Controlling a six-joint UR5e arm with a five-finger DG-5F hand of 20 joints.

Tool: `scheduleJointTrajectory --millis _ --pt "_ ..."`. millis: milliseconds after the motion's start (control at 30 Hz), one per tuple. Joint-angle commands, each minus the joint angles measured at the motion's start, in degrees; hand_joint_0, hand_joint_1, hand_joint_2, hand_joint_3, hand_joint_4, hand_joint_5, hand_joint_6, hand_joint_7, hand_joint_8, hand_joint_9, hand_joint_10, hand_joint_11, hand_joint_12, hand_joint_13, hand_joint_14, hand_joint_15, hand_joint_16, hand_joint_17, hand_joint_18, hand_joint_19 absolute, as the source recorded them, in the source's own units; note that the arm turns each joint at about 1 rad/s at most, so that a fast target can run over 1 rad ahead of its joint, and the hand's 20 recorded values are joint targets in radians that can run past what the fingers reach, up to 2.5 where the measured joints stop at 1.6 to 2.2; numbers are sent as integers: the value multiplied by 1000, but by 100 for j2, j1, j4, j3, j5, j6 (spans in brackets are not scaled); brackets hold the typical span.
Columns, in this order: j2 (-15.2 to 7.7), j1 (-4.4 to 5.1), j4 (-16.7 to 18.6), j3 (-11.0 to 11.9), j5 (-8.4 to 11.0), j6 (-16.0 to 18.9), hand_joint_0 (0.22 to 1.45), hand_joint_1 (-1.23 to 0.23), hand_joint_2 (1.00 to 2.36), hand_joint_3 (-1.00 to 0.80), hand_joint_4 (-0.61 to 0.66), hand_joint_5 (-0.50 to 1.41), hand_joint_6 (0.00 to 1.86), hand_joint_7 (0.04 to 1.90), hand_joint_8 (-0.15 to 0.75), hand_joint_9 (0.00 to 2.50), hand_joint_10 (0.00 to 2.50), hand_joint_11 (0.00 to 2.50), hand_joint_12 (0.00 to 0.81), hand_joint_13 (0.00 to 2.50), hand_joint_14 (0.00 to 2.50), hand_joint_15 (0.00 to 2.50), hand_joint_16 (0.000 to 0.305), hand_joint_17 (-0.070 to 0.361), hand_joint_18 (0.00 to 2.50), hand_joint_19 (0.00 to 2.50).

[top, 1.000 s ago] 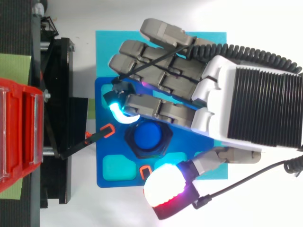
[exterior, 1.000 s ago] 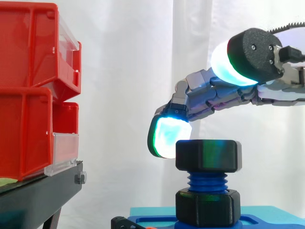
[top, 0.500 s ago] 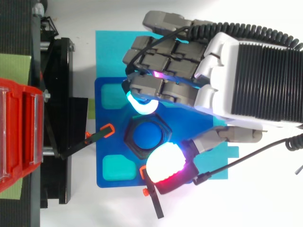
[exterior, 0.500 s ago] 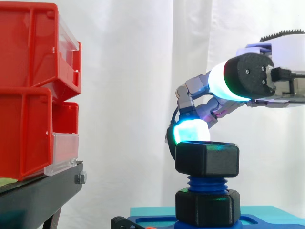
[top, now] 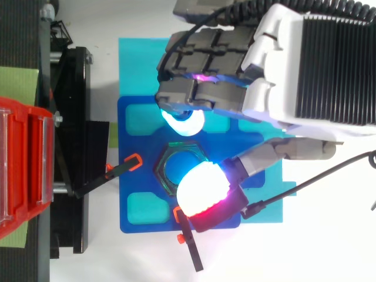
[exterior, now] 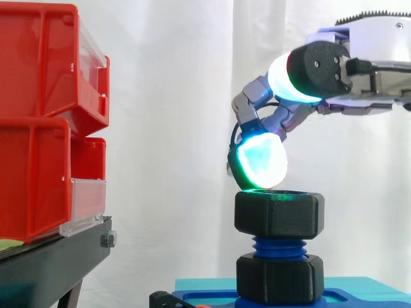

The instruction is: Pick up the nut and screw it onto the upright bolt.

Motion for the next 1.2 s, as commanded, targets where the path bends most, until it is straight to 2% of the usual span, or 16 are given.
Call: scheduleJointTrajectory --millis 0,133,333,467,500,567,633,667,767,833,900,1167 --pt "-2 -14 -169 153 -37 -6 522 -137 1000 -500 248 -108 504 946 289 876 0 0 285 734 0 0 31 69 446 0" --pt "-2 -6 -143 171 -37 -32 515 -120 1000 -500 202 -133 503 773 273 802 0 0 294 674 0 0 33 75 406 0" --pt "-20 109 -20 162 7 -67 504 -73 1000 -500 157 -173 501 613 236 635 0 0 300 507 0 0 36 80 262 0" --pt "-20 258 -28 162 192 -76 494 -36 1000 -500 127 -191 501 569 211 486 0 0 316 341 0 0 38 86 57 0" --pt "-20 337 -28 153 271 -76 493 -26 1000 -500 127 -194 501 558 211 441 0 0 317 307 0 0 38 86 28 0" --pt "-20 399 -28 144 323 -76 490 -13 1000 -500 120 -199 501 555 201 392 0 0 323 267 0 0 39 88 0 0" --pt "-20 451 -11 92 385 -76 488 1 1000 -500 116 -203 500 547 197 358 0 0 328 219 0 0 40 90 0 0" --pt "-20 504 15 -14 473 -76 487 6 1000 -500 115 -204 500 546 195 333 0 0 330 202 0 0 40 91 0 0" --pt "-20 566 130 -146 570 -67 485 19 1000 -500 106 -209 500 543 192 287 0 0 338 152 0 0 42 93 0 0" --pt "-20 592 270 -242 605 -58 484 26 1000 -500 103 -211 500 543 189 258 0 0 338 131 0 0 42 94 0 0" --pt "-20 610 306 -242 614 -50 484 29 1000 -500 100 -212 500 544 187 244 0 0 340 113 0 0 42 95 0 0" --pt "-20 610 235 -251 614 -50 484 33 1000 -500 119 -197 501 579 193 226 0 0 341 96 0 0 43 96 0 0"
